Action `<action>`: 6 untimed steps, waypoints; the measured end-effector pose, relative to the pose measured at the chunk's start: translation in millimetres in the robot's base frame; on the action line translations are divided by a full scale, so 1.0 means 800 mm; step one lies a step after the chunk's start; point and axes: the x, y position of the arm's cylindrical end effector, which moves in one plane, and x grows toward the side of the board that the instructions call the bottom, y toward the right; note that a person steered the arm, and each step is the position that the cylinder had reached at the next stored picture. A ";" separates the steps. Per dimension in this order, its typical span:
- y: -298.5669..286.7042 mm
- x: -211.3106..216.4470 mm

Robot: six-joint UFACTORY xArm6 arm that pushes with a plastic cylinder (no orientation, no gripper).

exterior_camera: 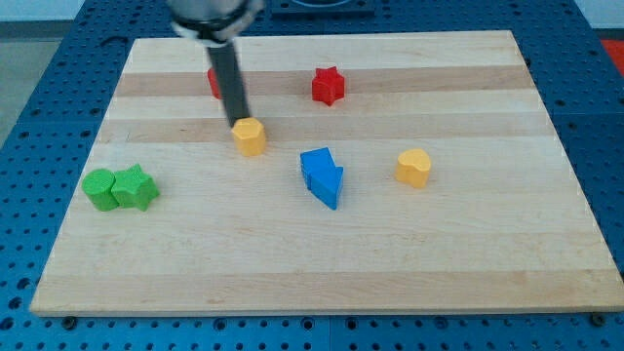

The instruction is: Slide the yellow hexagon towards the center right

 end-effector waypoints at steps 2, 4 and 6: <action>-0.014 0.000; -0.111 0.052; 0.046 0.037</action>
